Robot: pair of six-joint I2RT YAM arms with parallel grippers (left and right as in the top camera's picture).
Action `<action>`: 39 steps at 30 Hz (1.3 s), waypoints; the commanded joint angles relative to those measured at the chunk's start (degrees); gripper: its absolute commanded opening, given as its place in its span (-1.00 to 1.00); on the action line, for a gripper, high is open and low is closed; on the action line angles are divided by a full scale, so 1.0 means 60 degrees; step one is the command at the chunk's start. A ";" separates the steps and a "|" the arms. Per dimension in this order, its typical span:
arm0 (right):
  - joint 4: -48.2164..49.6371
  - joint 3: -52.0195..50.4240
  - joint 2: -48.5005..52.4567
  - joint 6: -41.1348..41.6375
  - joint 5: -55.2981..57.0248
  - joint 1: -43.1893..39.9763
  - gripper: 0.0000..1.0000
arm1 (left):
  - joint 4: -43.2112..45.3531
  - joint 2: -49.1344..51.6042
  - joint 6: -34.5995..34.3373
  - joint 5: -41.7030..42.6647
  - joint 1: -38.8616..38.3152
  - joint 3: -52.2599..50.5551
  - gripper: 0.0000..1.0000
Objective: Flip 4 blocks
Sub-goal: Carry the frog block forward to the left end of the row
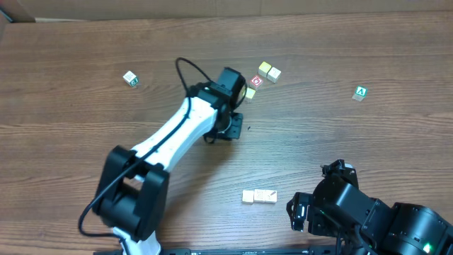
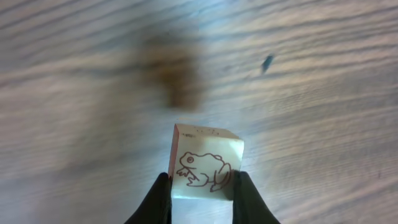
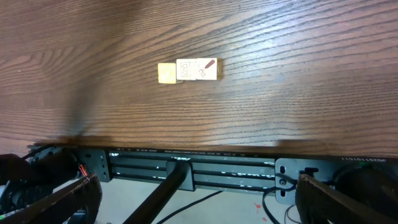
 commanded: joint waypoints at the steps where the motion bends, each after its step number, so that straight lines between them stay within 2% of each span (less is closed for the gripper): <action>1: 0.0004 0.0127 -0.0025 -0.0022 0.0051 0.0040 1.00 | -0.0357 -0.0637 -0.0780 -0.0488 -0.0062 -0.0066 -0.91; 4: -0.0029 0.0127 -0.0025 -0.0022 0.0051 0.0040 1.00 | -0.0299 -0.1242 -0.1432 -0.0565 -0.0157 -0.0871 -0.91; 10: -0.0149 0.0127 -0.0025 -0.0025 0.0055 0.0040 1.00 | 0.0656 -0.3184 -0.2783 -0.0568 -0.0554 -0.3541 -0.91; 17: -0.0193 0.0127 -0.0029 -0.0029 0.0062 0.0040 1.00 | 0.2011 -0.5548 -0.4142 -0.0641 -0.1923 -0.6164 -0.91; 22: -0.0197 0.0127 -0.0029 -0.0025 0.0055 0.0040 1.00 | 0.2616 -0.6109 -0.5865 -0.1155 -0.2820 -0.7213 -0.91; 26: -0.0197 0.0127 -0.0025 -0.0029 0.0055 0.0040 1.00 | 0.3508 -0.6098 -0.6386 -0.1107 -0.3177 -0.7974 -0.91; 32: -0.0189 0.0127 -0.0025 -0.0025 0.0055 0.0040 1.00 | 0.4528 -0.6098 -0.6386 -0.1086 -0.3213 -0.8287 -0.91; 39: -0.0153 0.0127 -0.0025 -0.0022 0.0055 0.0036 1.00 | 0.4812 -0.6080 -0.6262 -0.0831 -0.3224 -0.8287 -0.91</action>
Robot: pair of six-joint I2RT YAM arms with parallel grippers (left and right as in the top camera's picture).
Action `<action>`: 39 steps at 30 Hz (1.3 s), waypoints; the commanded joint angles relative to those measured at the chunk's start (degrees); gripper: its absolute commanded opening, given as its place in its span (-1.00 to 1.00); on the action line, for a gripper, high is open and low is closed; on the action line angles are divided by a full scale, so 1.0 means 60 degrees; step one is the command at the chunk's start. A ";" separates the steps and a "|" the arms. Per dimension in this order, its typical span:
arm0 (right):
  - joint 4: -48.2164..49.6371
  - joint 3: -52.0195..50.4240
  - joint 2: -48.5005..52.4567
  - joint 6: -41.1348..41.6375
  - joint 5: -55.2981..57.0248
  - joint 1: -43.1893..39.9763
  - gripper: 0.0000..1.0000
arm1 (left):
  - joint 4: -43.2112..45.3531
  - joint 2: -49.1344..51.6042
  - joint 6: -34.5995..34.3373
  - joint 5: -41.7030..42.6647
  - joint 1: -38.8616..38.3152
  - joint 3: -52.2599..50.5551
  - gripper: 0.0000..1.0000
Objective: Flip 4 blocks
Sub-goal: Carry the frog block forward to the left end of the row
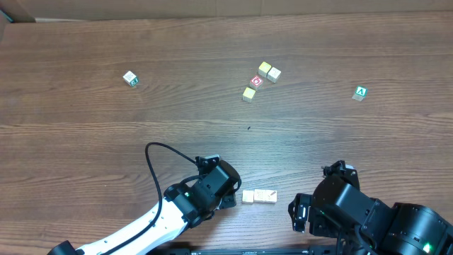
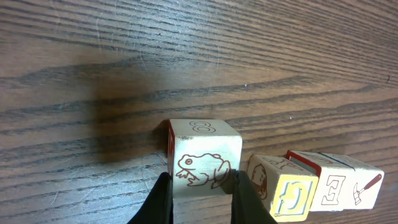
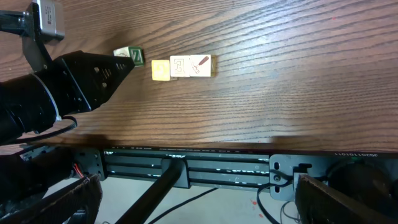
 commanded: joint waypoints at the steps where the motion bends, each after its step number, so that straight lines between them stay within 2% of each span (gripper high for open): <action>1: 0.0036 0.0127 -0.0025 -0.0025 0.0055 0.0033 1.00 | 0.0029 -0.0051 -0.0018 0.0171 -0.0066 -0.0066 -0.91; 21: 0.0117 0.0127 -0.0025 -0.0029 -0.0091 0.0036 1.00 | 0.0073 0.0200 0.0157 0.1089 -0.0459 -0.0091 -0.92; 34: 0.0087 0.0127 -0.0025 -0.0029 -0.0095 0.0036 1.00 | 0.0076 0.0200 0.0186 0.1147 -0.0459 -0.0091 -0.92; 39: 0.0084 0.0127 -0.0025 -0.0029 -0.0095 0.0036 1.00 | 0.0076 0.0200 0.0189 0.1144 -0.0459 -0.0091 -0.70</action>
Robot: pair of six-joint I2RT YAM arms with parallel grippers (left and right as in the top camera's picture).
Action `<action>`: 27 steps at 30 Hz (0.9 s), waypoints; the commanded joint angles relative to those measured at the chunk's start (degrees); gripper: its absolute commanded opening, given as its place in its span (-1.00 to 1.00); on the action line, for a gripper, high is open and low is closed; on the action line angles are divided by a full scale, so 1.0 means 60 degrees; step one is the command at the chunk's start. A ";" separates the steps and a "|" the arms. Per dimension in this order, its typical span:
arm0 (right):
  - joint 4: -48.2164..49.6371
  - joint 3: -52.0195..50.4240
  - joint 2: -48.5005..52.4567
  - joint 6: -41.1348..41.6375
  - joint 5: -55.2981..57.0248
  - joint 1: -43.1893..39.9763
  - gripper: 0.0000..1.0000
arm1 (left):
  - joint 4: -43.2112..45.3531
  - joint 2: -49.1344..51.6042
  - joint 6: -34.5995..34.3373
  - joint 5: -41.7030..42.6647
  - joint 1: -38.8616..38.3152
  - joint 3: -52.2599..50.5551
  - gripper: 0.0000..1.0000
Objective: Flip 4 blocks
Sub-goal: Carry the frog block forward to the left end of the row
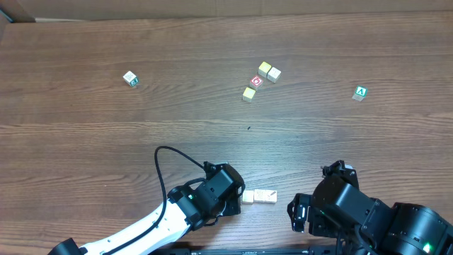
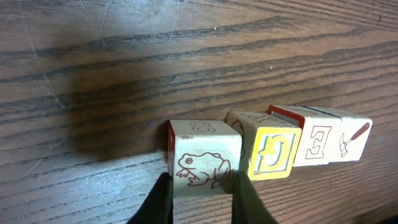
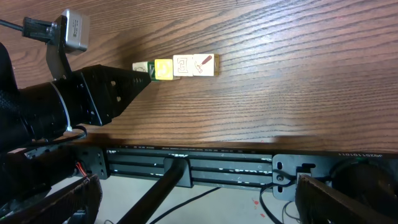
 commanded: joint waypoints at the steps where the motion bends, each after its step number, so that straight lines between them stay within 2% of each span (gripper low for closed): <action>1: 0.0015 0.0127 -0.0025 -0.0029 -0.0022 0.0040 1.00 | 0.0040 0.0080 0.0117 0.0062 -0.0036 -0.0073 -0.69; 13: -0.0007 0.0127 -0.0025 -0.0029 -0.0022 0.0040 1.00 | 0.0044 0.0080 0.0117 0.0025 -0.0036 -0.0073 -0.62; 27: -0.0026 0.0127 -0.0025 -0.0029 -0.0051 0.0040 1.00 | 0.0080 0.0080 0.0117 -0.0040 -0.0036 -0.0073 -0.42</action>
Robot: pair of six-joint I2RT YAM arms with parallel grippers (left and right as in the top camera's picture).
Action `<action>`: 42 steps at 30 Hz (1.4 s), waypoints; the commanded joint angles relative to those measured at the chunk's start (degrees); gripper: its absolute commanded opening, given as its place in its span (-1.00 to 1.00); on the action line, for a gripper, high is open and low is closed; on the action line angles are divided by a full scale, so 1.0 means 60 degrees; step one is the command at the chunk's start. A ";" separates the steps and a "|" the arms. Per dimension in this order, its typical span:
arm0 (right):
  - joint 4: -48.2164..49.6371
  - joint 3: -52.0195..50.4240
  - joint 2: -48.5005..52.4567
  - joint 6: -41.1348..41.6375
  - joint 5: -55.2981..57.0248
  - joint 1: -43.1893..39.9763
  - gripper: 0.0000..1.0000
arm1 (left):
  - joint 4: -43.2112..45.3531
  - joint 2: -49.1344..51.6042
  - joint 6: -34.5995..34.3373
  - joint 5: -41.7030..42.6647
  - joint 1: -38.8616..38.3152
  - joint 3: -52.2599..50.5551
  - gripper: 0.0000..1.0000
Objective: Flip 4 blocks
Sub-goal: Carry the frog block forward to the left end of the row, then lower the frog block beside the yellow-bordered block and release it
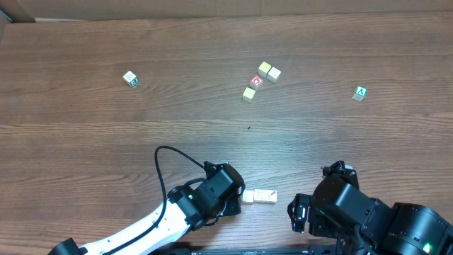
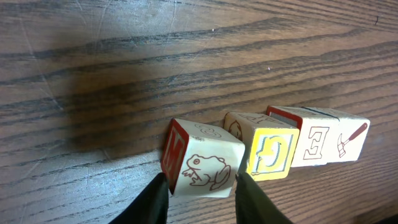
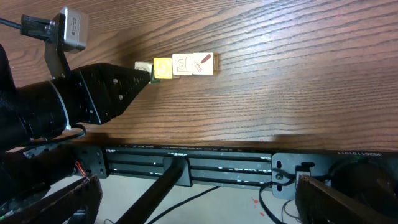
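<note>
A white block with a frog drawing and a red side [image 2: 202,165] rests tilted on the wooden table, at the left end of a row with a yellow block [image 2: 270,152], an E block [image 2: 317,142] and a hammer block [image 2: 354,138]. My left gripper [image 2: 202,199] straddles the frog block, open, with a small gap at each finger. In the overhead view the left gripper [image 1: 230,198] covers that block beside the row [image 1: 259,196]. My right gripper [image 3: 199,205] hangs open and empty over the table's front edge.
Several loose blocks lie in a cluster at the back [image 1: 258,79]. A green-topped block [image 1: 361,92] sits at the far right and a white one [image 1: 129,78] at the far left. The table's front edge [image 3: 199,146] has a metal rail below it.
My left gripper's fingers have spread apart and let go of the frog block, which now sits tilted against the yellow block. The right arm has not moved.
My left gripper held the frog block in the air near the back cluster. Then it had the block down on the table left of the front row, then pushed up against the yellow block. Now the fingers are open and the block leans there.
</note>
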 commanded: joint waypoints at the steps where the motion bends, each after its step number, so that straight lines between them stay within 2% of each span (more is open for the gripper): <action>1: 0.0015 0.0127 -0.0025 -0.0033 -0.0025 0.0040 1.00 | 0.0040 0.0080 0.0091 -0.0036 -0.0036 -0.0073 -0.40; 35: 0.0015 0.0127 -0.0025 -0.0029 -0.0066 0.0040 1.00 | 0.0805 0.0080 0.0270 -0.0630 -0.0033 -0.0073 -0.31; 42: -0.0047 0.0127 -0.0025 -0.0029 -0.0062 0.0040 1.00 | 0.0714 0.0047 0.0310 -0.1184 0.0131 -0.0058 -0.30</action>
